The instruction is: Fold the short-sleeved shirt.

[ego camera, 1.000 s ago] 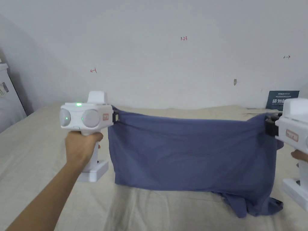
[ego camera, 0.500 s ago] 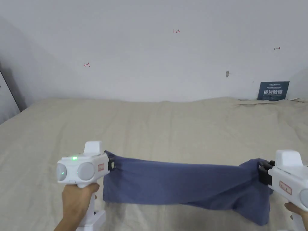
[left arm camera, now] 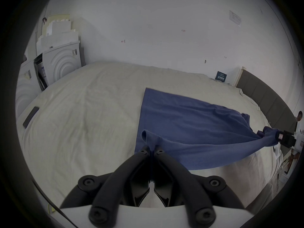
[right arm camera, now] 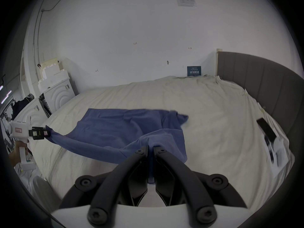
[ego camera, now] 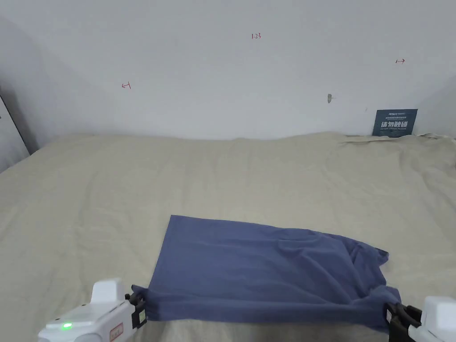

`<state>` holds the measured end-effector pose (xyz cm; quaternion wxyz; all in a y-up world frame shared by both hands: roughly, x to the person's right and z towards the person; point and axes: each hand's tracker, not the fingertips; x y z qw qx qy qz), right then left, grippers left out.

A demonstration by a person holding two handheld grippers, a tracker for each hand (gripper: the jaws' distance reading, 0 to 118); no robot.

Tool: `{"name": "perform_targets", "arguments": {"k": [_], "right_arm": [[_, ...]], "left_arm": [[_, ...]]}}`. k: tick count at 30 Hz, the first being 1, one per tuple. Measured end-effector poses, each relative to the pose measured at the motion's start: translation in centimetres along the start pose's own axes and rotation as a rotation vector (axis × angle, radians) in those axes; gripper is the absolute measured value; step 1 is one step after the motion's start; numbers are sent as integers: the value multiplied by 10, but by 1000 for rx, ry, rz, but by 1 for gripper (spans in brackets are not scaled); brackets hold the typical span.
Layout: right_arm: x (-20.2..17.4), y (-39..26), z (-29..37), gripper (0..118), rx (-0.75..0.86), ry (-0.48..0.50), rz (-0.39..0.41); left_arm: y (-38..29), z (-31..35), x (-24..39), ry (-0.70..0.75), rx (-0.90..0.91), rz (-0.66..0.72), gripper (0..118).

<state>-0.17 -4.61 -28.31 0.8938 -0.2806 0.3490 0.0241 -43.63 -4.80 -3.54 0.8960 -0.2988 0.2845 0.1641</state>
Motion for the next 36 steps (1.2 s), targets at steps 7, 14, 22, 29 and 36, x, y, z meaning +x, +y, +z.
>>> {"name": "perform_targets", "arguments": {"k": [7, 14, 22, 29, 36], "right_arm": [[-4, -40, 40, 4, -51, 7, -10], [-6, -70, 65, 4, -107, 8, -6], [-2, -100, 55, 4, -196, -36, -25], [-1, -126, 28, 4, -340, -103, -65], [-4, -121, 37, 53, -333, -137, -60]], "left_arm": [[-58, 25, -27, 2, -41, 25, 0], [-102, 42, -40, 14, -93, 38, 0], [-119, 39, -36, 41, -145, 32, 0], [-139, 22, -22, 87, -236, 19, 0], [-127, 37, -15, 109, -227, 60, 66]]}}
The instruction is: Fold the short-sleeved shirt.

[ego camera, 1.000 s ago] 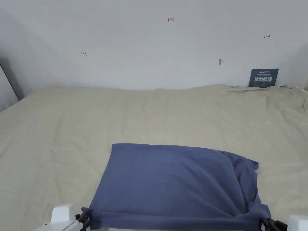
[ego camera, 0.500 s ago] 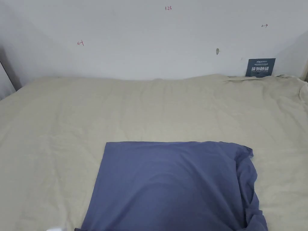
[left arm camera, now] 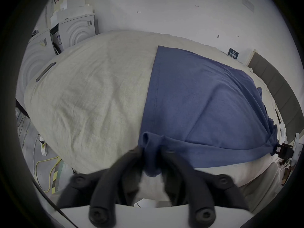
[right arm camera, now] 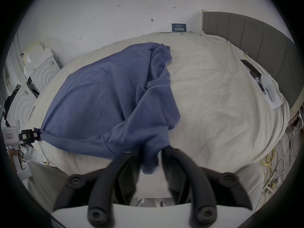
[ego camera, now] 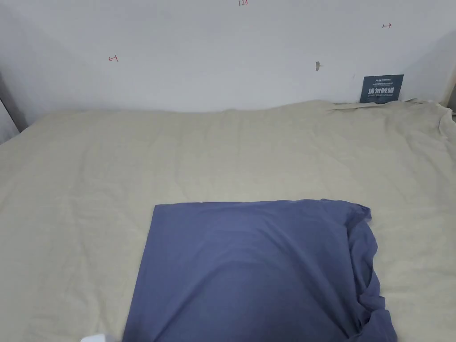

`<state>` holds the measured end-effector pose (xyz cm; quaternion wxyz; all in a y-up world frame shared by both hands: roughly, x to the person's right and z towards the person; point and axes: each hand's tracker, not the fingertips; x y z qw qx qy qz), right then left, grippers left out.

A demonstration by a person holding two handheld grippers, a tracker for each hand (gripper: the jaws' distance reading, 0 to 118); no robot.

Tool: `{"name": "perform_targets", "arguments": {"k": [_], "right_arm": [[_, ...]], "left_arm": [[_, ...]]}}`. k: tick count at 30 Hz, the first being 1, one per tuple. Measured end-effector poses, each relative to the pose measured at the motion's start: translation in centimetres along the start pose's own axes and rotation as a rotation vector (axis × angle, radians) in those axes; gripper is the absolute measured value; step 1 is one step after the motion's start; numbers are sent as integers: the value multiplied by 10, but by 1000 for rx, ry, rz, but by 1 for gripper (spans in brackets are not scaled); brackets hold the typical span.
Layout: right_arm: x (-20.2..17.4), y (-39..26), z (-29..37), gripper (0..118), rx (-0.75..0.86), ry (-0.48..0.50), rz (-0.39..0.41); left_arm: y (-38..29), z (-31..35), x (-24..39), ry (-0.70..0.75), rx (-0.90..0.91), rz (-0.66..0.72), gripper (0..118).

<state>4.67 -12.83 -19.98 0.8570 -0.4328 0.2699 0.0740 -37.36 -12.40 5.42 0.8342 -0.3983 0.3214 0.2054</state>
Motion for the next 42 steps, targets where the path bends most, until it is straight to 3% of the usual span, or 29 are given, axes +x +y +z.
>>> {"name": "perform_targets", "arguments": {"k": [2, 3, 5, 13, 18, 20, 22, 23, 24, 25, 28, 36, 42], "right_arm": [[0, 6, 11, 79, 20, -12, 0], [0, 10, 16, 87, 51, -16, -4], [-2, 23, 31, 96, 122, -12, -13], [-17, 75, 86, 97, 385, 3, 26], [-27, 86, 95, 97, 454, -49, 77], [-29, 86, 96, 90, 465, -52, 82], [-31, 85, 97, 57, 485, -56, 69], [-32, 84, 98, 27, 495, -72, 57], [-32, 85, 97, 8, 494, -72, 59], [-32, 85, 97, 3, 495, -70, 61], [-32, 85, 99, 0, 508, -67, 57], [-34, 87, 101, 0, 515, -71, 62], [-33, 86, 99, 0, 504, -55, 53]], "left_arm": [[5, 9, 2, -6, 10, 10, 105], [7, 14, 3, -13, 21, 12, 112], [17, 21, 3, -36, 82, 0, 113], [63, 55, 11, -15, 325, -57, 114], [83, 73, 27, 15, 356, -85, 111], [79, 74, 30, 14, 399, -59, 103], [75, 73, 30, -8, 439, -35, 80], [73, 72, 31, -3, 443, -36, 46], [70, 65, 29, 8, 445, -35, 18], [70, 64, 29, 7, 443, -36, 4], [66, 64, 23, -47, 435, -10, 0], [65, 61, 18, -22, 377, -43, 0], [68, 49, 10, -27, 167, -29, 0]]}}
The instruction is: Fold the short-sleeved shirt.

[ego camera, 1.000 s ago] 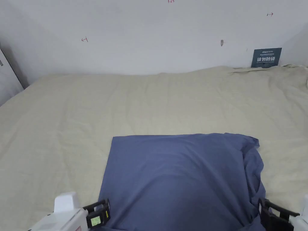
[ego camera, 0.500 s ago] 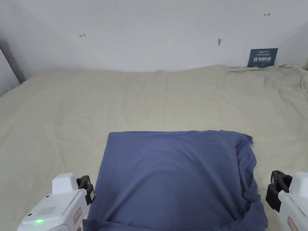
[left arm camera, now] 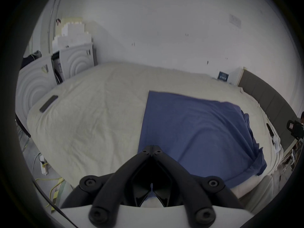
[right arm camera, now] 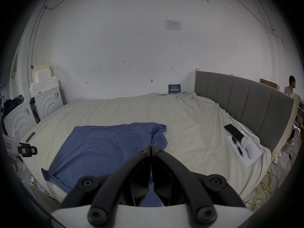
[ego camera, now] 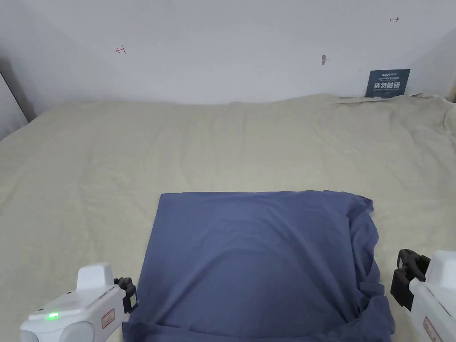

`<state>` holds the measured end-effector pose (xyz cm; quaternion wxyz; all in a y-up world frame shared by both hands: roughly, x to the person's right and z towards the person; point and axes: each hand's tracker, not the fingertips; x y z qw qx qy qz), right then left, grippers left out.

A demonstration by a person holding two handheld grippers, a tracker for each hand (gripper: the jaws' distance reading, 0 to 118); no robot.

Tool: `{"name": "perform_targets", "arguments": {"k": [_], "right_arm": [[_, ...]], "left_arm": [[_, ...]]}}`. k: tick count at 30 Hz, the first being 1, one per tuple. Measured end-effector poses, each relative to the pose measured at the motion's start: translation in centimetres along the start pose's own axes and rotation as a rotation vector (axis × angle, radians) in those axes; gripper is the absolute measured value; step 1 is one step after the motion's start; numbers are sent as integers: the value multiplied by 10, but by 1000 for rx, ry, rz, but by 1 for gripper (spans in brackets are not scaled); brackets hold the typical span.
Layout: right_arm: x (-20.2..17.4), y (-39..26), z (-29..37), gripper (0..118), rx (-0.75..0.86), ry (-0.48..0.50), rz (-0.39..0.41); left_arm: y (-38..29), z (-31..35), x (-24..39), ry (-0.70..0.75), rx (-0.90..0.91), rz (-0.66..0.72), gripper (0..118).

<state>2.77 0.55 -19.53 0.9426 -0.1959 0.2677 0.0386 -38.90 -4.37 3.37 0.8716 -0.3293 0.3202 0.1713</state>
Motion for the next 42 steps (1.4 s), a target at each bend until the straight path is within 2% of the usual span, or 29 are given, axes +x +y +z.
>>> {"name": "perform_targets", "arguments": {"k": [2, 4, 7, 8, 9, 15, 16, 19, 20, 21, 28, 30, 31, 32, 33, 34, 39, 42], "right_arm": [[0, -1, 0, 0, -6, 3, 1], [0, -2, 0, 0, -14, 5, 1], [2, -4, 1, 0, -19, 7, -1], [3, -6, 1, 0, -22, 6, -5], [4, -7, 1, 0, -24, 6, -7], [11, -14, 2, 0, -42, 0, -17], [12, -15, 2, 0, -46, -2, -20], [16, -19, 1, 0, -60, -5, -28], [17, -21, 1, 0, -65, -6, -29], [18, -22, 0, 0, -70, -8, -29], [33, -44, -13, 1, -186, -29, -75], [37, -54, -20, 10, -247, -26, -92], [38, -58, -23, 26, -276, -18, -97], [38, -64, -27, 58, -308, -13, -101], [38, -69, -32, 82, -344, -8, -104], [38, -74, -34, 97, -354, -5, -115], [37, -96, -50, 99, -441, 21, -129], [36, -105, -54, 93, -467, 24, -132]], "left_arm": [[-3, -7, -2, -14, -77, -10, 3], [-7, -13, -6, -17, -105, 19, 17], [-14, -11, -2, -12, -160, 44, 77], [-17, -16, -3, -8, -188, 45, 93], [-21, -20, -5, -8, -187, 50, 97], [-43, -49, -19, 15, -272, 31, 93], [-45, -52, -18, 21, -277, 19, 84], [-47, -53, -11, 15, -297, -8, 23], [-48, -56, -11, -2, -307, -7, 8], [-49, -57, -10, -16, -303, 2, 4], [-48, -47, -8, -14, -241, 8, 1], [-42, -31, -2, -31, -223, 16, 1], [-41, -28, -1, -34, -216, 14, 1], [-40, -26, 0, -35, -207, 12, 1], [-39, -24, 1, -37, -204, 11, 1], [-41, -31, -1, -38, -203, 10, 1], [-40, -24, 2, -41, -193, 6, 1], [-39, -21, 3, -42, -193, 10, 1]]}}
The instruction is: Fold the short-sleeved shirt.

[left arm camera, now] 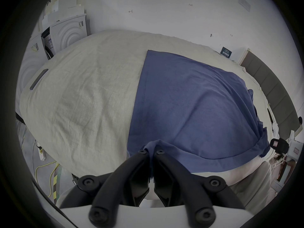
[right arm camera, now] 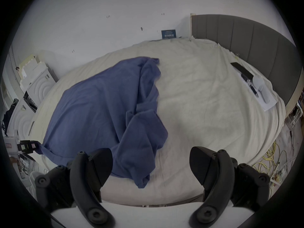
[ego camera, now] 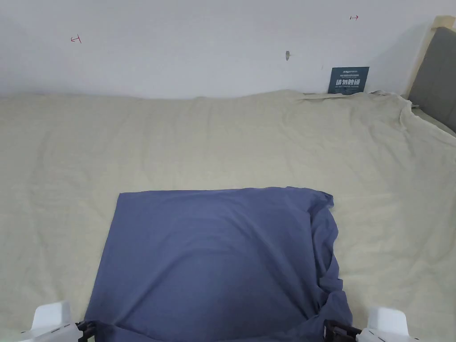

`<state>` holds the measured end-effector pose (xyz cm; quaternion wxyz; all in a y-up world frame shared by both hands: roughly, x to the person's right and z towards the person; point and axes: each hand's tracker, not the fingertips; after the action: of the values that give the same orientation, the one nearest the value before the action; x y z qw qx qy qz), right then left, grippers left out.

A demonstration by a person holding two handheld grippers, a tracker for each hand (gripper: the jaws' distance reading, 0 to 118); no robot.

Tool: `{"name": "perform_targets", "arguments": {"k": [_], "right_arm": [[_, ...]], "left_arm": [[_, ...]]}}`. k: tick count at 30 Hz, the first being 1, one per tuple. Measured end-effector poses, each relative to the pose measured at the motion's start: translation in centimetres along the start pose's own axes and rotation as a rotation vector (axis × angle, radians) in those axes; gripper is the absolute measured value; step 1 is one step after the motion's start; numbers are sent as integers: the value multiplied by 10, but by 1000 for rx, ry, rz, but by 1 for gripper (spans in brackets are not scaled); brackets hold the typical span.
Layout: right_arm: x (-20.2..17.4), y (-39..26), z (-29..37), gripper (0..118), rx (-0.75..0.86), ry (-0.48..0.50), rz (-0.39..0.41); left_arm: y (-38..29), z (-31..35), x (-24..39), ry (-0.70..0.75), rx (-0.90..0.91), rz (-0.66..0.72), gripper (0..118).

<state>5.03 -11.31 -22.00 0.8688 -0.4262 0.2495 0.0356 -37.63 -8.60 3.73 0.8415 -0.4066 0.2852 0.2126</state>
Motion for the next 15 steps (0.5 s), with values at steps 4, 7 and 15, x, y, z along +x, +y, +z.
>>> {"name": "perform_targets", "arguments": {"k": [4, 7, 15], "right_arm": [[0, -6, -8, 59, -33, 28, -7], [-1, -9, -11, 7, -46, 77, -36], [-7, -4, 3, 6, -10, 93, -7]], "left_arm": [[-1, 0, -2, -5, -4, 10, 1], [-2, 0, -1, -8, -6, 13, 1], [2, -6, -5, -8, -3, 16, 1]]}}
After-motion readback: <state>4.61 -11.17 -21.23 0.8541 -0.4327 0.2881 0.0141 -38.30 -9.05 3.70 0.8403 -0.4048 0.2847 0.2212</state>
